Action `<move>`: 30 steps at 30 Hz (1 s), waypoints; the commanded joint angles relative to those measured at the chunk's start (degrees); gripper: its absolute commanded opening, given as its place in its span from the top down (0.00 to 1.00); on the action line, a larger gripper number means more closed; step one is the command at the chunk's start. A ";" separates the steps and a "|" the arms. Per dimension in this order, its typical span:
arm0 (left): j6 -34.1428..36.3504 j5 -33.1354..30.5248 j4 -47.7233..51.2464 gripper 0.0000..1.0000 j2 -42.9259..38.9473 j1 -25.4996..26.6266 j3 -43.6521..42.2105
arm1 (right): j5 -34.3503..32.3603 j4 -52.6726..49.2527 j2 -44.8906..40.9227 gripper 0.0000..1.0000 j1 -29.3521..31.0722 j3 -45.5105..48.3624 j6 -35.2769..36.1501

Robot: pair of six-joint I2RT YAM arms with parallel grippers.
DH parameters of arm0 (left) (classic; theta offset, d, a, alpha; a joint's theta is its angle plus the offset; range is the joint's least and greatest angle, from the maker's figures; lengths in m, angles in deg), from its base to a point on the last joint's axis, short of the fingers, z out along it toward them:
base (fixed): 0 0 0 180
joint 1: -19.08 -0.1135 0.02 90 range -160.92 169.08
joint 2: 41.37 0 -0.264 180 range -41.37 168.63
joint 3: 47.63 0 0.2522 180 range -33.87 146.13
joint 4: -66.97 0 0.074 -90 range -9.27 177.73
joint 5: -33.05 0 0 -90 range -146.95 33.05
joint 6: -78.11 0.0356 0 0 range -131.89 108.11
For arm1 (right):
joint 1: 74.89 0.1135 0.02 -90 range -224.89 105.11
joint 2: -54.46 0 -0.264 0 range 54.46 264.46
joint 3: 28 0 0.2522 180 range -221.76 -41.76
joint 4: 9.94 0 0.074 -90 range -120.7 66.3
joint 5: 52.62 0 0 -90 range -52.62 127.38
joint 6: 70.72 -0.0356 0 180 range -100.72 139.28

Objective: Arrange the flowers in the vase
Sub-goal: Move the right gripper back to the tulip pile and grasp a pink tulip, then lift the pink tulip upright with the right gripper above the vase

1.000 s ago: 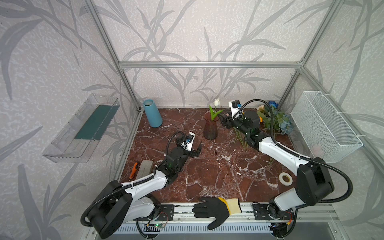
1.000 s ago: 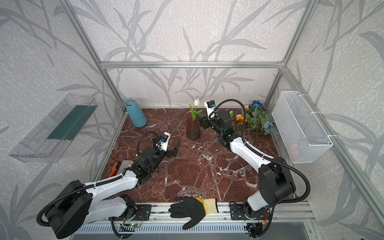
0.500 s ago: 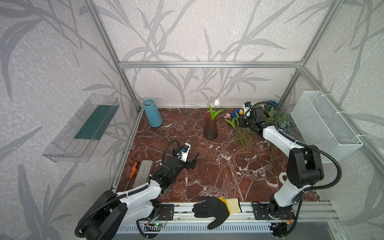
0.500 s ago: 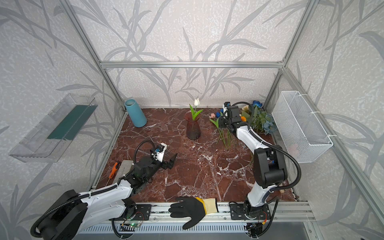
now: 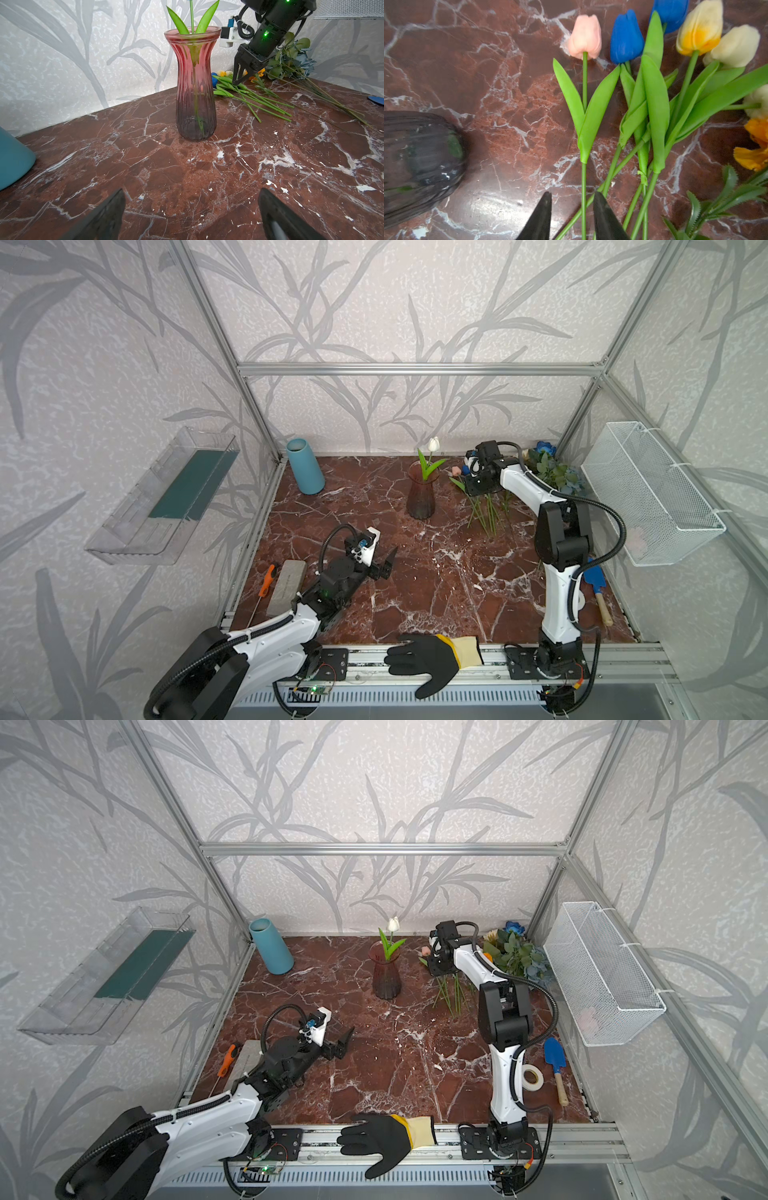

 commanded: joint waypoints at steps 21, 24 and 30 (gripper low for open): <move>1.97 1.42 -1.95 0.01 0.86 1.47 0.72 | -1.85 -9.04 11.82 0.73 0.60 -9.39 2.10; 2.23 0.69 -1.91 0.01 1.39 1.40 0.92 | -2.00 -9.04 12.38 0.78 0.69 -9.75 1.97; 2.19 0.66 -1.82 0.01 1.03 1.49 0.80 | -1.50 -9.60 12.64 0.87 1.57 -10.97 2.46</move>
